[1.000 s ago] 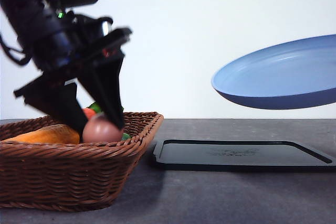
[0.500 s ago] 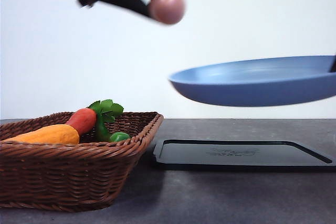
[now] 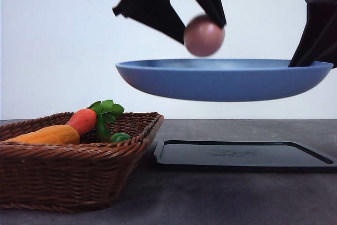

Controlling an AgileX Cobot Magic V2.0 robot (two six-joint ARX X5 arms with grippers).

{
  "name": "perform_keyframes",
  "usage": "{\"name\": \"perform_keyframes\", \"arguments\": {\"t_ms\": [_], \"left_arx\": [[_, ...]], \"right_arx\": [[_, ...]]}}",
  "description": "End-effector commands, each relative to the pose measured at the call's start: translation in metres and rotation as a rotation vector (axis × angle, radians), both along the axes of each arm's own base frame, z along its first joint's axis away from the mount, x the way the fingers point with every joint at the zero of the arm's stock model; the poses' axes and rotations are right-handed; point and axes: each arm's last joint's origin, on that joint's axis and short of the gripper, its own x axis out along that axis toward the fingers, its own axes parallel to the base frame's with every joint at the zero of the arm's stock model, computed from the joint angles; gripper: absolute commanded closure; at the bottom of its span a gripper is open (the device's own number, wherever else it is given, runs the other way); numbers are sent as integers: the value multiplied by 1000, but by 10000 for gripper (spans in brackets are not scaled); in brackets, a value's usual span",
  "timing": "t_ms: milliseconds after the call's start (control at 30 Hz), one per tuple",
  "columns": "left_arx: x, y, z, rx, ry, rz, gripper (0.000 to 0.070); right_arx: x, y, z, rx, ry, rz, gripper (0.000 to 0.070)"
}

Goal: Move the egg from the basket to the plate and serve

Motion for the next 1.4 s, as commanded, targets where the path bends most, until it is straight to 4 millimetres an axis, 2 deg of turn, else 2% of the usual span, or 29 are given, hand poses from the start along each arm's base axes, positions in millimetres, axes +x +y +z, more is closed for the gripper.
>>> {"name": "perform_keyframes", "arguments": {"t_ms": [0,233,467,667,767,967,1167,1367], "left_arx": [[1,-10,-6,14,-4,-26,445],[5,-16,-21,62,34,-29,441],[5,-15,-21,64,31,-33,320],[4,-15,-18,49,38,-25,305],[1,-9,-7,23,22,-17,305],[-10,15,30,-73,-56,3,306],[-21,46,61,-139,-120,42,307],[-25,74,77,-164,-157,99,307]], "right_arx": [[3,2,6,21,-12,-1,700],[3,2,6,21,-10,-3,700],[3,2,6,29,3,-15,700],[2,2,5,27,27,-24,700],[2,1,4,24,35,-26,700],[15,-10,-4,13,59,-81,700],[40,-31,-19,79,84,-127,700],[69,-48,-44,105,111,-195,700]]}}
